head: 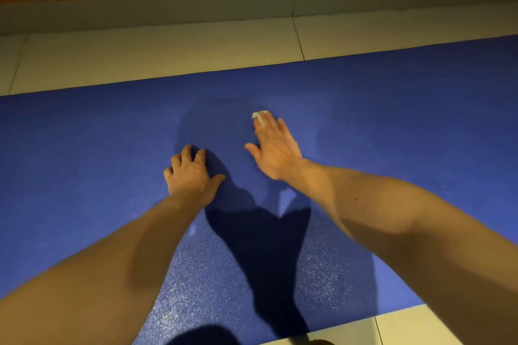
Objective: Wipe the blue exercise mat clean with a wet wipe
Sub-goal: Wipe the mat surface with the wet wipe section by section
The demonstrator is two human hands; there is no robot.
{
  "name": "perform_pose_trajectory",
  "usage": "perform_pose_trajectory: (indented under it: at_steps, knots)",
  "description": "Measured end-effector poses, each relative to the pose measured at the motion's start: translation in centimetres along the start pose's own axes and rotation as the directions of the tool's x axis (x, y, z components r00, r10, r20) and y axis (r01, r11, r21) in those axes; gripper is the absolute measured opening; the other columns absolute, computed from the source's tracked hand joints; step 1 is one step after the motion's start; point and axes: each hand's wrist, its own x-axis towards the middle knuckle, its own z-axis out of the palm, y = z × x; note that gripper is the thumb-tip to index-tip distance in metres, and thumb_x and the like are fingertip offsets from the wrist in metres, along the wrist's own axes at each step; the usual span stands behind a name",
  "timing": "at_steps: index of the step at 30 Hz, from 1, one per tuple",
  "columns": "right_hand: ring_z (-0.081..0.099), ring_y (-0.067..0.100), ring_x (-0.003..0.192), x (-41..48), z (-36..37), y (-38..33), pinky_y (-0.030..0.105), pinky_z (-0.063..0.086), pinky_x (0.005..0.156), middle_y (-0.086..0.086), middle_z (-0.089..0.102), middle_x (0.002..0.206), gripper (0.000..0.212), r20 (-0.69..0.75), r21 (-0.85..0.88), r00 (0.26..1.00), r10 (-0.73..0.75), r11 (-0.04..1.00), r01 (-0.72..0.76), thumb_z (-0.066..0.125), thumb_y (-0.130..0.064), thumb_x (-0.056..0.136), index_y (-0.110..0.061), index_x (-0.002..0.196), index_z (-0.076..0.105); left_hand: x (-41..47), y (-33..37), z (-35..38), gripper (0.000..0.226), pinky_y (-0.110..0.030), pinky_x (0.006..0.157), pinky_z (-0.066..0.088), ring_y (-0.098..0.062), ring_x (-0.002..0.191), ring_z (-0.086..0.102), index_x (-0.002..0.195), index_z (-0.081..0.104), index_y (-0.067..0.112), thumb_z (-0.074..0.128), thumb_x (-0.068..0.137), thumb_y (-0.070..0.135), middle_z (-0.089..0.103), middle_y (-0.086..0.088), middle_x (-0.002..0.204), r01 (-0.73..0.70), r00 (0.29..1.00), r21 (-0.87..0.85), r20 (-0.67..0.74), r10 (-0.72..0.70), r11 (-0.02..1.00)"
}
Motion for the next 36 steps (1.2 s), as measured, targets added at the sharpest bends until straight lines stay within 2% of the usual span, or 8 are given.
perform_pose_trajectory:
  at_steps: [6,9,12,16,21,25,31,36]
  knots:
    - [-0.012,0.027,0.156,0.4,-1.3,3.0,0.045,-0.005,0.127,0.008,-0.007,0.17,0.08,0.002,-0.003,0.915,0.403,0.915,-0.403,0.022,-0.056,0.106,-0.006,0.162,-0.007,-1.4,-0.3,0.2,0.081,-0.049,0.115,0.025,-0.032,0.144,0.02,0.155,0.028,0.025,0.063,0.089,0.058,0.018,-0.003,0.161,0.006,1.0,-0.003,0.023,-0.006,1.0]
    - [-0.001,0.029,0.155,-0.4,-0.2,-2.1,0.05,0.003,0.126,0.007,0.008,0.167,0.079,-0.052,0.061,0.948,0.314,0.948,-0.311,0.034,-0.053,0.104,-0.004,0.161,0.009,-1.9,-0.5,0.3,0.082,-0.049,0.115,0.025,-0.032,0.144,0.02,0.155,0.027,0.026,0.064,0.088,0.057,0.018,-0.003,0.161,0.013,0.999,-0.025,0.03,-0.012,1.0]
    - [-0.018,0.028,0.156,-2.7,1.5,-6.6,0.048,-0.008,0.126,0.005,-0.012,0.17,0.08,0.058,0.019,0.993,0.106,0.994,-0.108,0.029,-0.053,0.106,-0.005,0.162,-0.004,-2.5,-0.5,0.4,0.083,-0.047,0.114,0.025,-0.031,0.143,0.021,0.155,0.026,0.026,0.064,0.088,0.057,0.017,-0.002,0.161,0.008,0.999,-0.024,0.032,-0.007,1.0]
    - [-0.015,0.022,0.157,-3.6,1.5,-5.8,0.045,-0.006,0.127,0.003,-0.01,0.171,0.077,0.091,-0.052,0.992,-0.085,0.995,0.09,0.028,-0.051,0.108,-0.008,0.162,-0.004,-3.5,-0.6,0.7,0.083,-0.047,0.115,0.025,-0.031,0.144,0.02,0.156,0.026,0.026,0.063,0.089,0.058,0.017,-0.002,0.162,0.005,0.999,-0.007,0.047,-0.004,1.0]
    - [-0.005,0.024,0.157,-3.3,-0.3,1.9,0.045,-0.002,0.127,0.007,0.003,0.171,0.079,0.018,-0.06,0.981,0.194,0.98,-0.192,0.032,-0.052,0.106,-0.007,0.162,0.0,-4.6,-1.3,1.0,0.081,-0.047,0.116,0.026,-0.03,0.145,0.018,0.156,0.026,0.027,0.063,0.09,0.057,0.015,-0.001,0.163,0.01,0.996,0.019,0.085,-0.012,1.0]
    - [-0.005,0.027,0.157,-3.7,-0.1,-0.3,0.046,-0.001,0.127,0.01,0.003,0.169,0.081,0.001,0.037,0.939,0.343,0.939,-0.343,0.033,-0.054,0.104,-0.005,0.161,0.003,-5.4,-1.4,1.2,0.081,-0.047,0.116,0.026,-0.03,0.145,0.019,0.156,0.026,0.026,0.063,0.09,0.056,0.016,-0.002,0.162,0.008,0.997,0.022,0.081,-0.01,1.0]
    - [-0.018,0.026,0.156,-7.6,2.7,-8.1,0.046,-0.007,0.127,0.004,-0.011,0.171,0.08,0.083,0.037,0.994,0.065,0.997,-0.068,0.03,-0.052,0.107,-0.005,0.162,-0.005,-6.5,-1.1,1.6,0.081,-0.046,0.116,0.026,-0.03,0.144,0.02,0.155,0.027,0.026,0.064,0.089,0.053,0.016,-0.002,0.162,0.0,0.996,0.021,0.087,-0.002,1.0]
    - [-0.012,0.022,0.157,-8.3,2.1,-4.0,0.044,-0.004,0.127,0.003,-0.008,0.171,0.078,0.072,-0.061,0.997,-0.04,0.997,0.045,0.03,-0.051,0.107,-0.008,0.162,-0.003,-7.2,-1.0,2.1,0.082,-0.047,0.116,0.025,-0.031,0.145,0.018,0.156,0.024,0.026,0.064,0.09,0.053,0.014,-0.003,0.163,-0.004,0.997,0.036,0.074,0.001,0.999]
